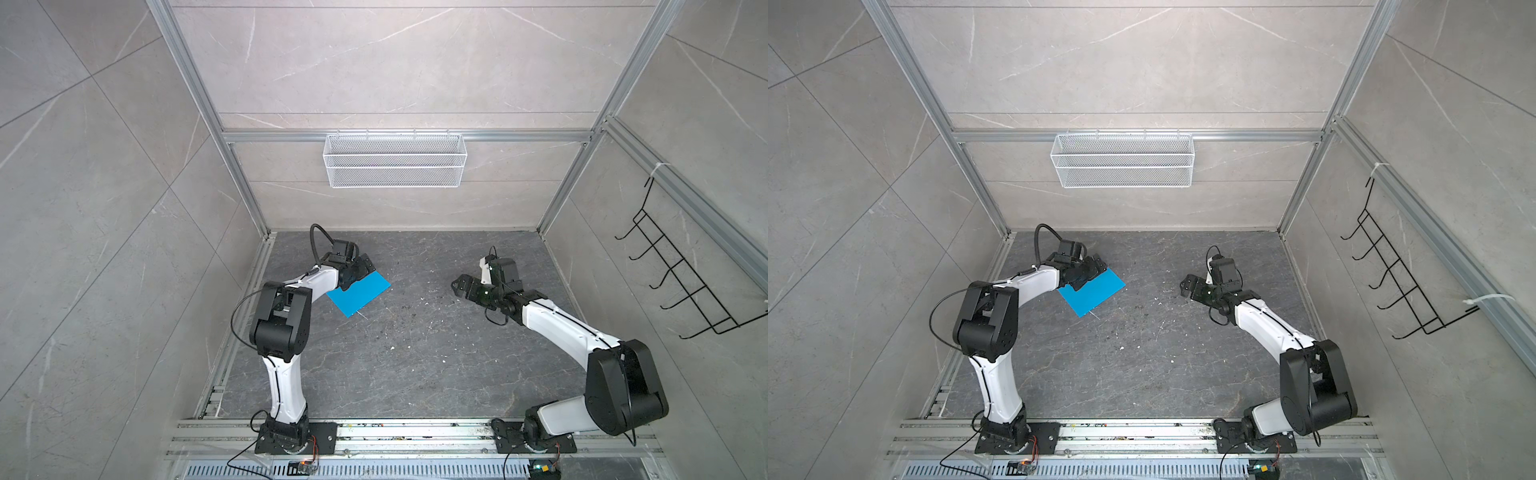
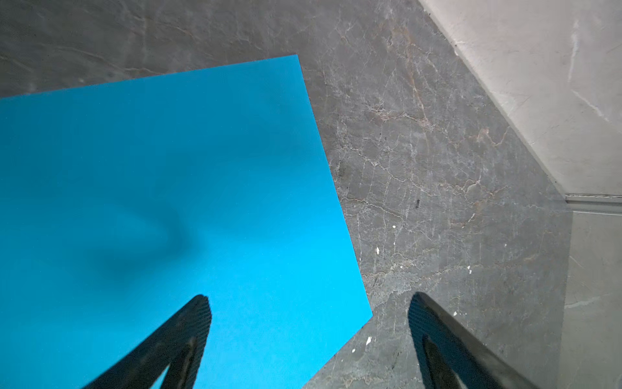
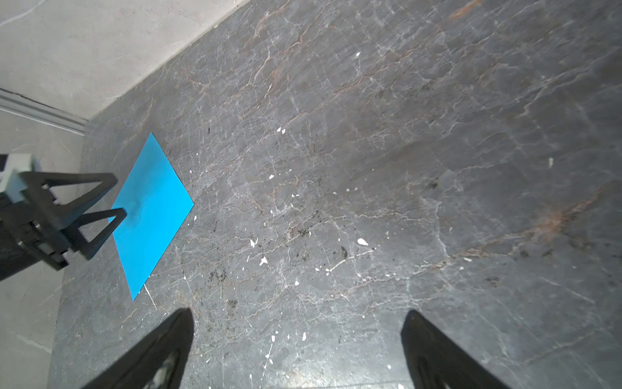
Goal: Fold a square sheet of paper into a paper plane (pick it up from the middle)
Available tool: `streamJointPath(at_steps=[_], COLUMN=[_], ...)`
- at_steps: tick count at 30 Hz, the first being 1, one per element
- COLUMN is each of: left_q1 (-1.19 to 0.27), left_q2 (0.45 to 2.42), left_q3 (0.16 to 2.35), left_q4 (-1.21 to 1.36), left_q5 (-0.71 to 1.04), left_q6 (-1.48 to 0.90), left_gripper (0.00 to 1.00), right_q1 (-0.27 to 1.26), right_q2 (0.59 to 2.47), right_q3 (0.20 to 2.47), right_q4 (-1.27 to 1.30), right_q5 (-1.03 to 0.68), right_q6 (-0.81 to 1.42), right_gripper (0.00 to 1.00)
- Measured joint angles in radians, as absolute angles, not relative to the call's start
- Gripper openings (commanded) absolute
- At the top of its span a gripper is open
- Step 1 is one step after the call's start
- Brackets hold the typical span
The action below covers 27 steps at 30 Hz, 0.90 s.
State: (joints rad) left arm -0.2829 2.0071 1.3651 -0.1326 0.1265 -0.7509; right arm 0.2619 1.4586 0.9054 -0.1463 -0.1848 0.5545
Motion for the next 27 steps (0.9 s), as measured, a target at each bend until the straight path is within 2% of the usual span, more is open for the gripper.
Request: streamJointPath(at_steps=[7,16,21,27], left_q1=[-0.304,-0.350,-0.403,-0.562], left_q2=[2.084,2.082,2.021,1.914], left_q3=[1.423,1.407,1.308,1.158], left_q4=[-0.158,-0.144,-0.102,-0.075], left_q5=[0.160,0.167,0.167,0.178], left_q6=[-0.749,-0.743,-0.761,-0.862], left_gripper=[0.93,0.93,0.93,0.93], right_q1=[0.273,0.275,0.277,0.277], right_q2=[1.478,1.477,1.475,1.431], right_q3=[0.923,0.923,0.922,0.889], right_q4=[-0.146,-0.142,-0.143,-0.147], right_q5=[-0.188,-0.188,-0.188,-0.188], right_q6=[0.562,0.577,0.581,0.588], right_gripper=[0.99,0.99,0.99,0.99])
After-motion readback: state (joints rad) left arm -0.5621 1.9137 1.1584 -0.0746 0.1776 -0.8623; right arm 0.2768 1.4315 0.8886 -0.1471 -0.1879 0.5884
